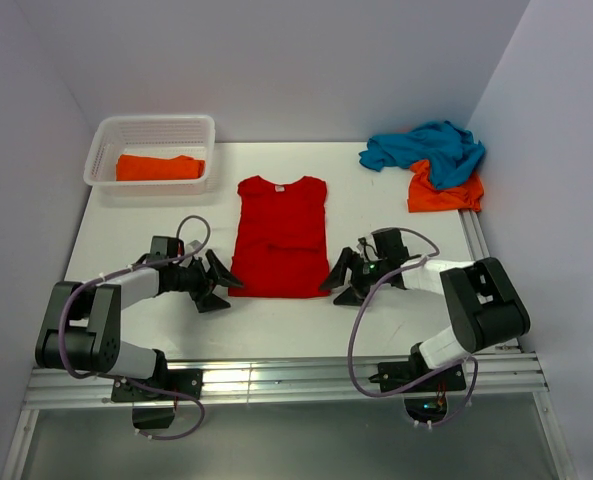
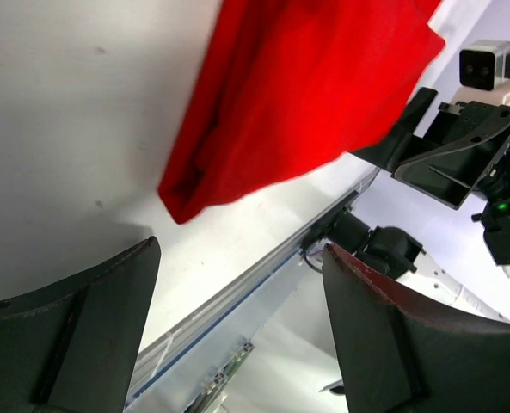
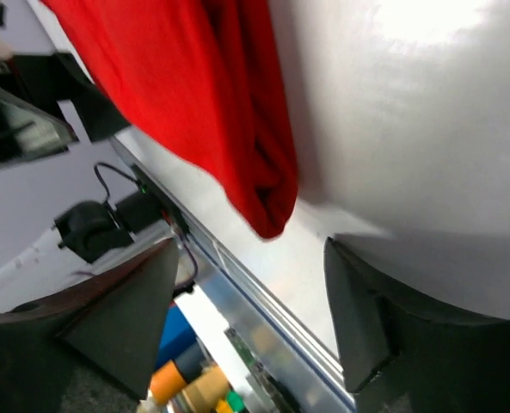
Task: Roll the t-shirts
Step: Roll the tshirt
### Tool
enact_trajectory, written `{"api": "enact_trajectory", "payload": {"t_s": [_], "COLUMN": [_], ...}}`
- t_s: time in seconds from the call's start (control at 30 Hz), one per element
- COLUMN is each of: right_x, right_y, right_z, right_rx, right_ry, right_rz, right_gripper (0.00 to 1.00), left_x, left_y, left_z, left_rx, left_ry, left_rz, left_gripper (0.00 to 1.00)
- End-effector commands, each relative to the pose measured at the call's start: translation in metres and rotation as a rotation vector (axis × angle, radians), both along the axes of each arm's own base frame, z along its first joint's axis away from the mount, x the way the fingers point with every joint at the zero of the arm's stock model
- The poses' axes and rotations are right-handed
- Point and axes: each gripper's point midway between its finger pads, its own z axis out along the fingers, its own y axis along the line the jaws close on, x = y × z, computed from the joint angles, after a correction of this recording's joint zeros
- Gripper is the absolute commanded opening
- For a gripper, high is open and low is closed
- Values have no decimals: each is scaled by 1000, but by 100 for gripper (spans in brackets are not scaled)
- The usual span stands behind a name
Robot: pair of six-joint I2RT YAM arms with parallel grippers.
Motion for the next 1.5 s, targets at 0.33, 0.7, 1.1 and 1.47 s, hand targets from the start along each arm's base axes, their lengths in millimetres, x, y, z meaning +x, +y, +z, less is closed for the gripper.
{"api": "enact_trajectory", "payload": {"t_s": [0.33, 0.7, 1.1, 1.47], "right_x": [29, 33, 45, 45], "right_y": [-4, 0, 5, 6], "right_z": [-24, -26, -19, -19], "right_rx": [-40, -27, -22, -21], "right_ry": [39, 70, 61, 67], "right_rz": [-213, -234, -204, -190], "right_gripper": [59, 32, 24, 18], "left_x": [17, 14, 22, 33], "left_y": [10, 13, 34, 32], "left_z": [-24, -45, -49, -56], "left_rx": [66, 70, 211, 197], "left_ry": [29, 77, 58, 66], "left_rz": [151, 182, 206, 224], "left_gripper": [74, 60, 59, 32]}}
